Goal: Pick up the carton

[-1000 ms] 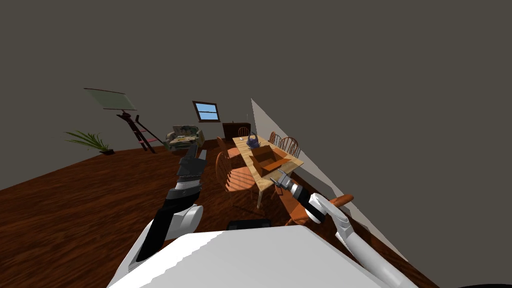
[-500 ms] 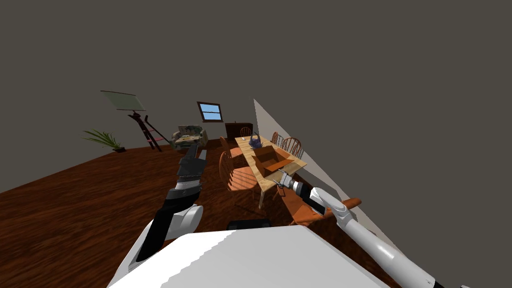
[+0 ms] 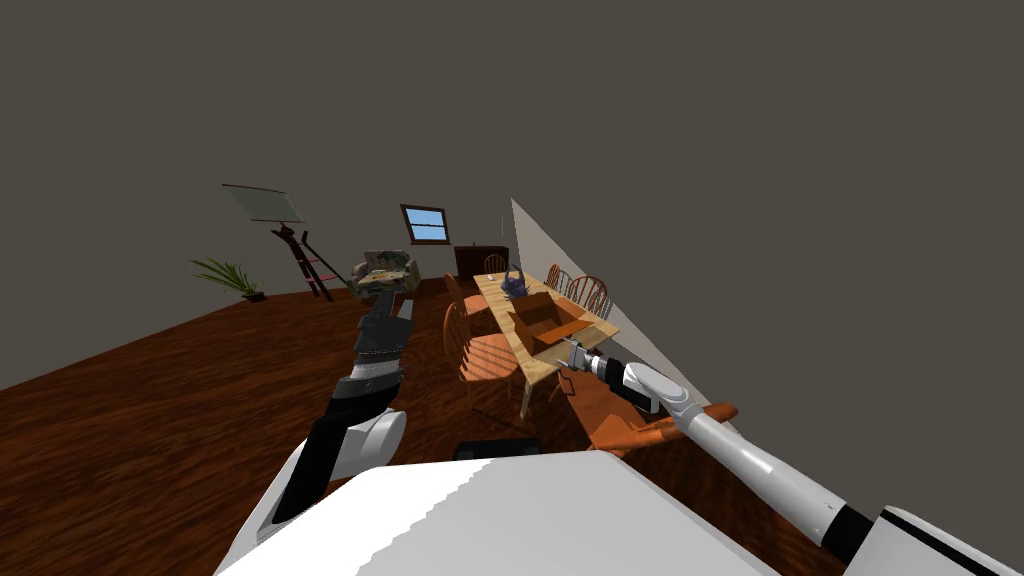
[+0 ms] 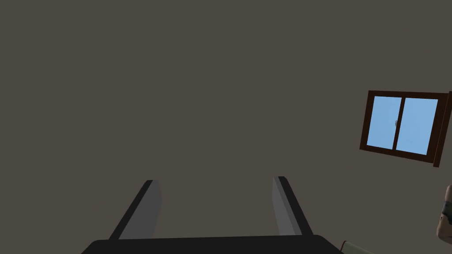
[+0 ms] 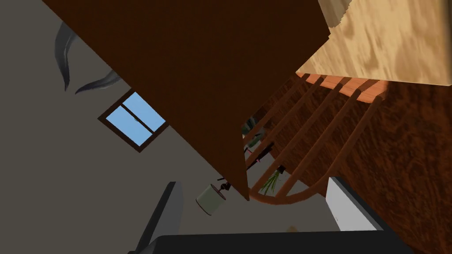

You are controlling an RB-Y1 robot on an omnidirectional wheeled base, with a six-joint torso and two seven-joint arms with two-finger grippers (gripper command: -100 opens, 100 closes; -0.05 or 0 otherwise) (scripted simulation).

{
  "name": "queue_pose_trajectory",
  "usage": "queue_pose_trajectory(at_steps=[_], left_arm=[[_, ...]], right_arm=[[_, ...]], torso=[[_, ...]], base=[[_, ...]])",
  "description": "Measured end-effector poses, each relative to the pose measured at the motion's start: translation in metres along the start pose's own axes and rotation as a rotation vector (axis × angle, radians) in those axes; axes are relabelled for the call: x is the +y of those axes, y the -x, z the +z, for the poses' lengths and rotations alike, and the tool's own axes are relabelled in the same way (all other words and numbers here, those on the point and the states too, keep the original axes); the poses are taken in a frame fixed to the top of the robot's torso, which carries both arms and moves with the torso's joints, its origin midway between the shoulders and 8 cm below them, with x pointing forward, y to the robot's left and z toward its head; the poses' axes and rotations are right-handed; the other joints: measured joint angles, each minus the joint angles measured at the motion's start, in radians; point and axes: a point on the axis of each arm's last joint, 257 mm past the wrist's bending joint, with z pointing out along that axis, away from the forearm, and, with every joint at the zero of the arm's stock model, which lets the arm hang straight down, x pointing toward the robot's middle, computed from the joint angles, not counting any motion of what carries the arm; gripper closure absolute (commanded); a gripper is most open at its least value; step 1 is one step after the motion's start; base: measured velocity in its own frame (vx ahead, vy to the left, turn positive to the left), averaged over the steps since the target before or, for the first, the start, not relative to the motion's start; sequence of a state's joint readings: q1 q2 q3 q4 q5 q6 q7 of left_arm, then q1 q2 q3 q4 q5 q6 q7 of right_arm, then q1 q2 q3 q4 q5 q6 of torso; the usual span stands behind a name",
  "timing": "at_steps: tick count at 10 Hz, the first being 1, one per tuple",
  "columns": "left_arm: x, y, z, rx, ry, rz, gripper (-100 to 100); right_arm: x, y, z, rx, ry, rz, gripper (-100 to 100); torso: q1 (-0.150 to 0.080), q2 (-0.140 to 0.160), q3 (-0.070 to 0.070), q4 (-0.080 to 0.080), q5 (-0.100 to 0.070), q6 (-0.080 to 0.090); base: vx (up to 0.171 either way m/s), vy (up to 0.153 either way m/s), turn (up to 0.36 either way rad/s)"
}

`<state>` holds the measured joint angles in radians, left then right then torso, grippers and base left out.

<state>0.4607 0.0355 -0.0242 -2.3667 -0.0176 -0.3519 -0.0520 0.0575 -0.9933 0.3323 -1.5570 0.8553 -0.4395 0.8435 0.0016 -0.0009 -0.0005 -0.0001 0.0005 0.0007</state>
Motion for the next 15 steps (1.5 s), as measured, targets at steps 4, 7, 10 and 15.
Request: queue_pose_trajectory(at_steps=[4, 7, 10, 15], left_arm=[[0.0, 0.0, 0.0, 0.0, 0.0, 0.0, 0], [0.0, 0.0, 0.0, 0.0, 0.0, 0.0, 0], [0.0, 0.0, 0.0, 0.0, 0.0, 0.0, 0], [0.0, 0.0, 0.0, 0.0, 0.0, 0.0, 0]], right_arm=[[-0.028, -0.048, -0.014, 0.122, 0.06, -0.25, -100], [-0.047, -0.074, -0.027, 0.191, 0.092, -0.392, -100], [-0.057, -0.083, -0.031, 0.209, 0.096, -0.429, -100], [-0.068, -0.079, -0.03, 0.209, 0.082, -0.457, 100]], torso=[[0.0, 0.0, 0.0, 0.0, 0.0, 0.0], [0.0, -0.001, -0.001, 0.0, 0.0, 0.0], [-0.001, 0.001, 0.0, 0.0, -0.001, 0.001], [-0.005, -0.001, -0.004, -0.007, -0.006, 0.006]], base=[[0.019, 0.026, 0.05], [0.041, 0.03, 0.059], [0.009, 0.004, 0.003], [0.003, -0.001, 0.012]])
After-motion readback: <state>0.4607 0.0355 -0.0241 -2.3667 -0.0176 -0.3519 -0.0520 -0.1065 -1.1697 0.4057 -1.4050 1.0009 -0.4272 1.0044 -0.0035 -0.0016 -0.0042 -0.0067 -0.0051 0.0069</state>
